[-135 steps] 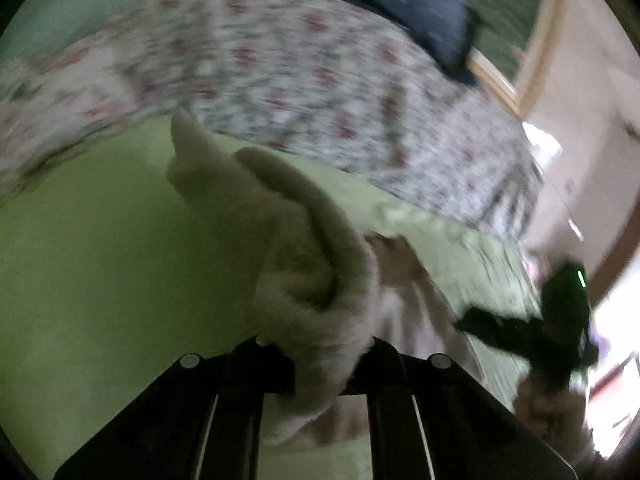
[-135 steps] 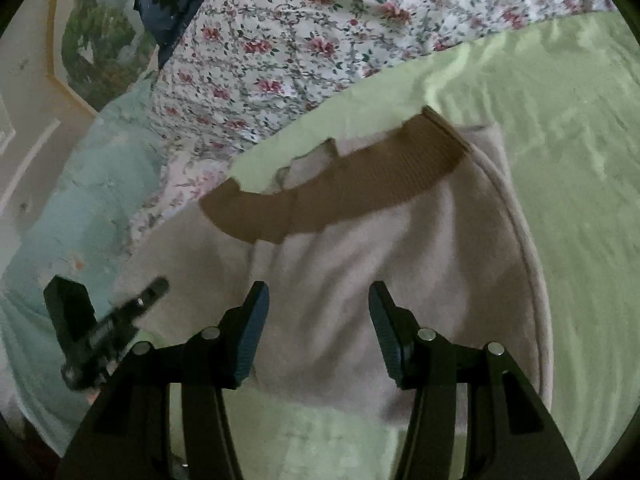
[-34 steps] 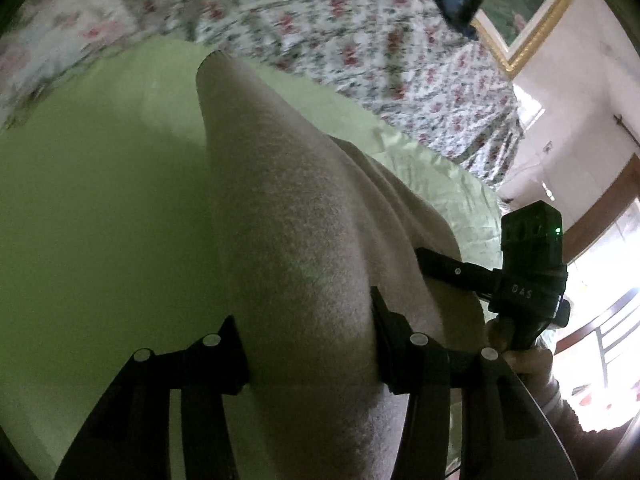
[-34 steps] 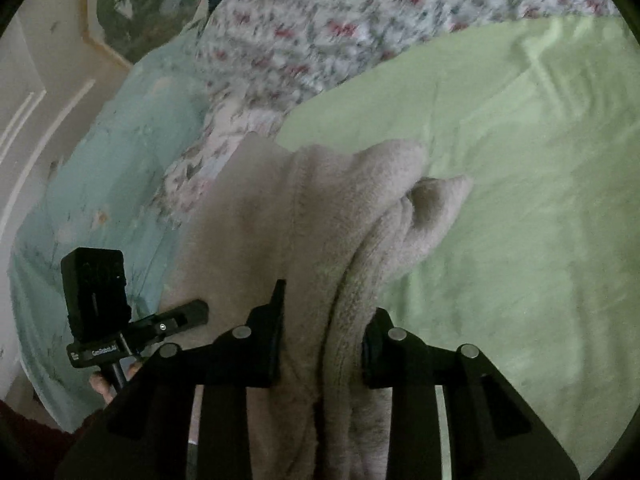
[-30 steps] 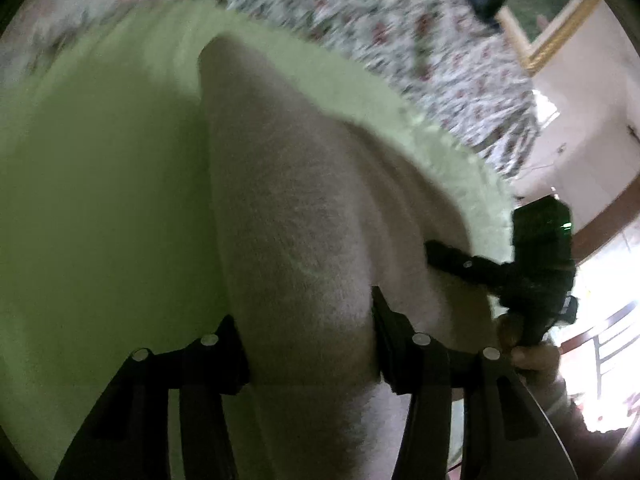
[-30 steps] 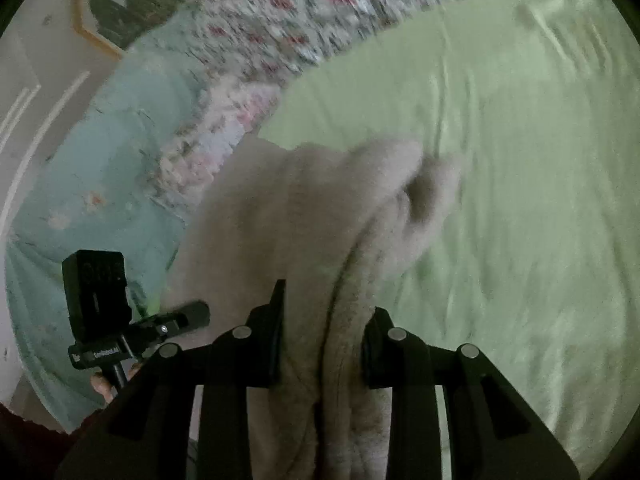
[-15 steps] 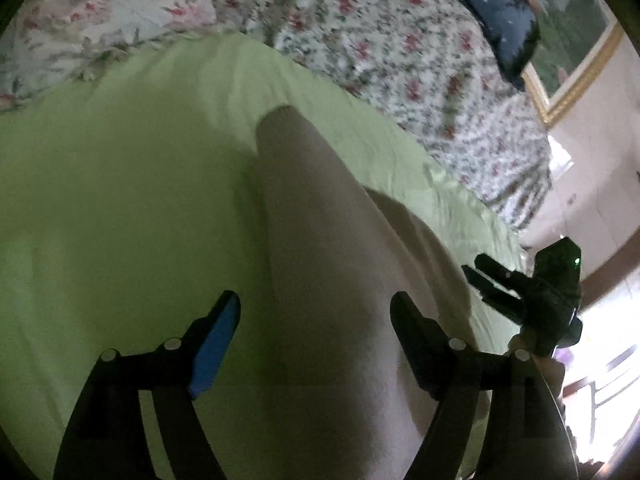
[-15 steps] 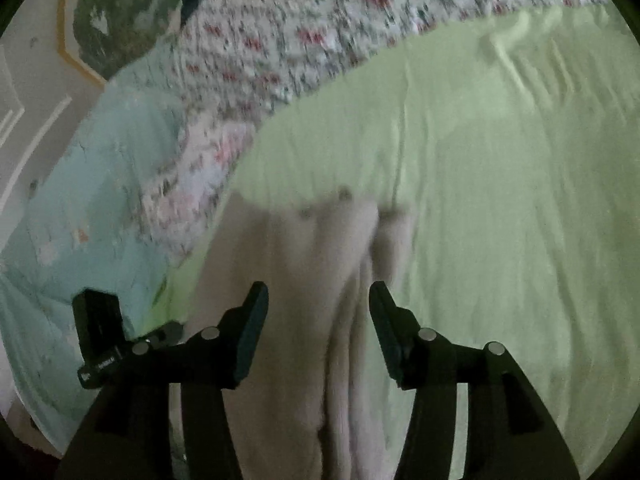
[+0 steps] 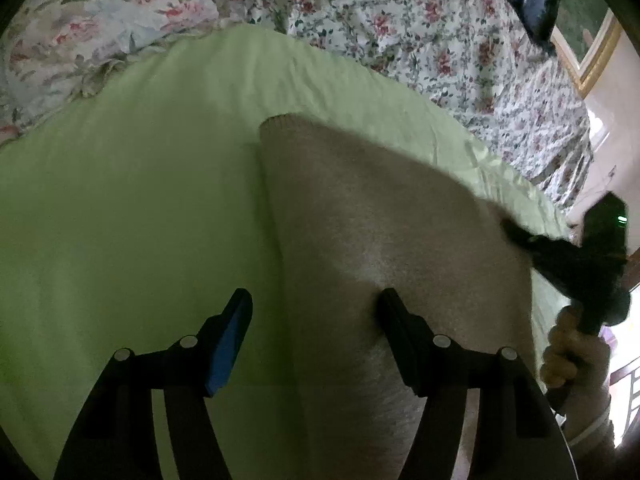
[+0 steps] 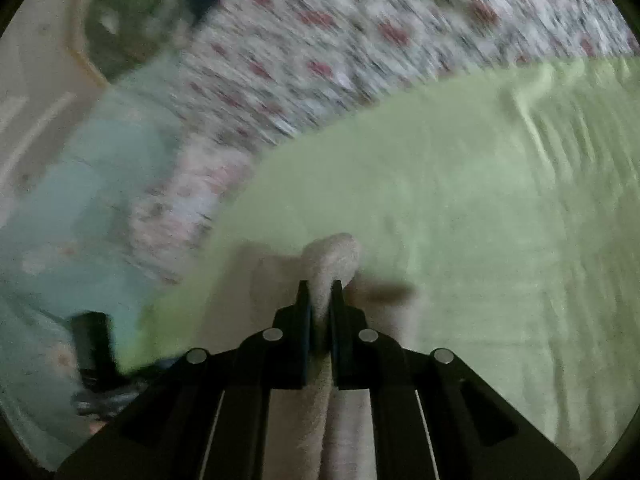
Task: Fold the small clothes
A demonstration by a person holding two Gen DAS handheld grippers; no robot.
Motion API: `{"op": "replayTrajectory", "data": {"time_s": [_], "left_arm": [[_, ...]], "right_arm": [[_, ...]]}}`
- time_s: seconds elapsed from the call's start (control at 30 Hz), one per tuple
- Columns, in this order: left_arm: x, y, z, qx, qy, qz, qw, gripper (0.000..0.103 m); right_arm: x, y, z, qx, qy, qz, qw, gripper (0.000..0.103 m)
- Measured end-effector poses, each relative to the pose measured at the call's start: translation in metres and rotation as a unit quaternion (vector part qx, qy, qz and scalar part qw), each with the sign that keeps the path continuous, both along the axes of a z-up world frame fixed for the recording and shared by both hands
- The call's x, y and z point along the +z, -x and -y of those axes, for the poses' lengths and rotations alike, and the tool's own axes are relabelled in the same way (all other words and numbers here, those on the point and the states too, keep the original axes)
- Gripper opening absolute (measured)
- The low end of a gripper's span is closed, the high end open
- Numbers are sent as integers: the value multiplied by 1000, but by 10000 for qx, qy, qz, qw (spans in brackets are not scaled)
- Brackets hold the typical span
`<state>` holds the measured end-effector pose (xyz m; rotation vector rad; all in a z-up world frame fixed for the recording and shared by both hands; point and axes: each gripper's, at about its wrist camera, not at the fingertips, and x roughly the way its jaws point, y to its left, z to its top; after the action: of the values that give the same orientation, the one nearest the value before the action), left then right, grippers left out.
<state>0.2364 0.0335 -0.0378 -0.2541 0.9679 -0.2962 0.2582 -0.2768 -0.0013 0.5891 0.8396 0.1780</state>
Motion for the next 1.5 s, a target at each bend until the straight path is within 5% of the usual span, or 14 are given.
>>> {"op": "replayTrajectory", "data": {"time_s": [0.17,0.4,0.63,0.83,0.97,1.03,1.5], "left_arm": [[5,6,4,-38,-255,58,9997,66],[36,43,-2,-163,-283,373,9988,64],[67,109,0,-889,867,957,9876,52],[31,130,19,-1371,841,461,9859,47],[-10,131,17,-1353,908,-139,9865,37],[-15,135,16,-1309,988,-165,9863,36],[-17,142,16,-1315,853,-169,9875,37]], "right_arm": [[-40,-10,5,-140,-128,-628,9978,14],[13,29,4,-294,102,-239,9992,17],[43,91,-30,58,-85,70,9999,17],[17,126,-71,523,-390,-207,9977,17],[-22,137,-75,441,242,-971,9940,15],[-35,144,-61,260,272,-1022,9941,0],[-28,157,-55,110,894,-953,9914,0]]}}
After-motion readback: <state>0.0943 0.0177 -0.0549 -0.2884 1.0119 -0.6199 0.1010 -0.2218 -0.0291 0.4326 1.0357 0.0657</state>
